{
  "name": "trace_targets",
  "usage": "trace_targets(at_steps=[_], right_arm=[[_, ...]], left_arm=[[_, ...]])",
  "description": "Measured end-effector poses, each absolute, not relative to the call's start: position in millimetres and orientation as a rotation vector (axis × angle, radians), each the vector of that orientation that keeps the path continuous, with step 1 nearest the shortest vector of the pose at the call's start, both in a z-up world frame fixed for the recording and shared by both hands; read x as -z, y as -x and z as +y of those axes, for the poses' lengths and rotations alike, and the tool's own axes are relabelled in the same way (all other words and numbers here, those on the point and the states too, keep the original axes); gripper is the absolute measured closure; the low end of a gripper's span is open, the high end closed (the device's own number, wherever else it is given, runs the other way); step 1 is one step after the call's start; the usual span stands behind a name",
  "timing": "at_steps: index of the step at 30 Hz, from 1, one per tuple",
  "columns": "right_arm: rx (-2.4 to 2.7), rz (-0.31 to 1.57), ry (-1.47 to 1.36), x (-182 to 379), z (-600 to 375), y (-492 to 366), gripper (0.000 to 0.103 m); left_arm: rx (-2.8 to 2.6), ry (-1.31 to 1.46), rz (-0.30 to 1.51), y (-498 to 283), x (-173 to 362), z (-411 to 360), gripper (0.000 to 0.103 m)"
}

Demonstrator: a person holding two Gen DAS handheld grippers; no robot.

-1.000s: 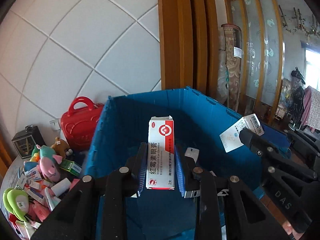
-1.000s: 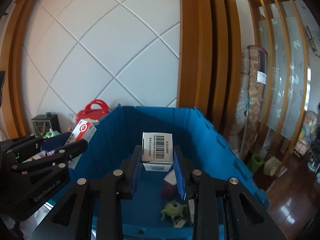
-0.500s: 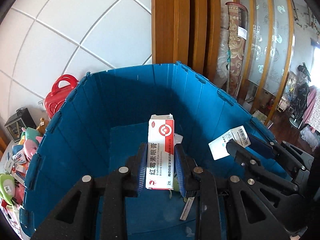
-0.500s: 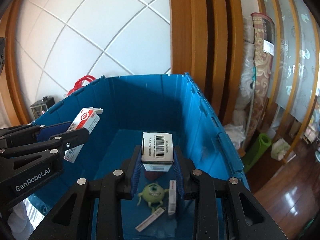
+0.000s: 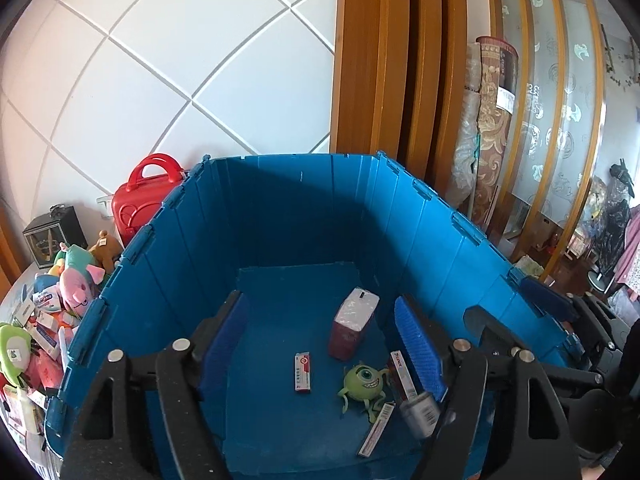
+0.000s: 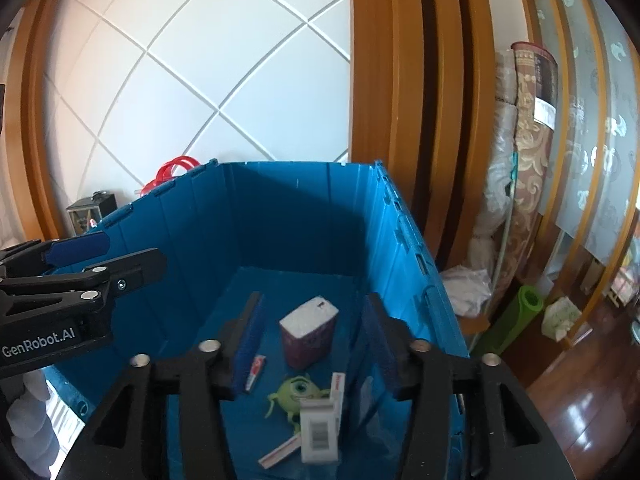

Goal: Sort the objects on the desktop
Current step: 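Withdraw both tools from the crate back toward the heap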

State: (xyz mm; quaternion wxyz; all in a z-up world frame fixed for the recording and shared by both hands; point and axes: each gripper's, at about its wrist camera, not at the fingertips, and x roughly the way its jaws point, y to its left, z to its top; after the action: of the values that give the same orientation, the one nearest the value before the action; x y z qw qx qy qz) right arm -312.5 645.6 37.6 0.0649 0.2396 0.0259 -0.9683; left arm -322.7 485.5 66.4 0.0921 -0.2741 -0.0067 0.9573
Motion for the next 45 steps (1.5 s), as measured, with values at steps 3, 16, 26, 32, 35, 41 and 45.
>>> trace_targets(at_steps=[3, 16, 26, 32, 35, 41, 45], right_arm=[[2.943, 0.091, -0.653, -46.0, 643.7, 304.9, 0.0], [2.927, 0.111, -0.497, -66.5, 621.6, 279.3, 0.0], [2.736, 0.106, -0.407, -72.7, 551.6, 275.0, 0.0], [2.65, 0.129, -0.361, -79.9, 490.0, 263.7, 0.0], [2.63, 0.136, -0.346, -84.0, 453.3, 253.5, 0.0], [2.642, 0.144, -0.336, -89.4, 369.9, 231.6, 0.0], [2.666, 0.145, -0.385, -84.9, 313.6, 219.3, 0.0]], left_arm=[[-2.871, 0.786, -0.027, 318.0, -70.5, 479.0, 0.028], [-3.043, 0.636, -0.097, 277.6, -90.7, 429.3, 0.028], [-3.264, 0.623, -0.082, 238.3, -96.5, 351.1, 0.026], [-3.348, 0.665, -0.125, 218.2, -90.1, 280.7, 0.026], [-3.361, 0.68, -0.153, 206.0, -85.7, 239.8, 0.026], [-3.358, 0.74, -0.216, 185.6, -73.8, 145.4, 0.026], [-3.347, 0.786, -0.227, 173.5, -64.9, 86.3, 0.026]])
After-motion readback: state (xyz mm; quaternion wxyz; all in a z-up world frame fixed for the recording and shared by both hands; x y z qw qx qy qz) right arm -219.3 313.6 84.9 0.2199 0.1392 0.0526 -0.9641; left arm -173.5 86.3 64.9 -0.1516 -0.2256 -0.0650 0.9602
